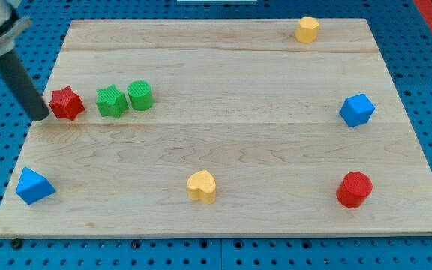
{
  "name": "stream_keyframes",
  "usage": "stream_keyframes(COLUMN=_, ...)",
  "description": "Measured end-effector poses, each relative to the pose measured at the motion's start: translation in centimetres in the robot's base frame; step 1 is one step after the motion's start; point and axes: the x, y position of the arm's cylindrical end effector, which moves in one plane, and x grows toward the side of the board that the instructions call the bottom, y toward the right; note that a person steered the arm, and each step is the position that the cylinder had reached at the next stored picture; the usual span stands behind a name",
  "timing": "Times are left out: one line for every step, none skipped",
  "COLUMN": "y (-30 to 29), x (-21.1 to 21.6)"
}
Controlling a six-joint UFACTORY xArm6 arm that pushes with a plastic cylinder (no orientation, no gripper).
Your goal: Place the red star above the blue cube
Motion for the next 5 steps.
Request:
stream_keyframes(y=2.1, x=-0.9)
stream_keyframes(y=4.7, x=-1.2)
stream_keyframes(y=3.5, x=-2.7)
stream_keyframes(y=8.9, x=-5.4)
stream_keyframes(y=11.2, x=-7.4)
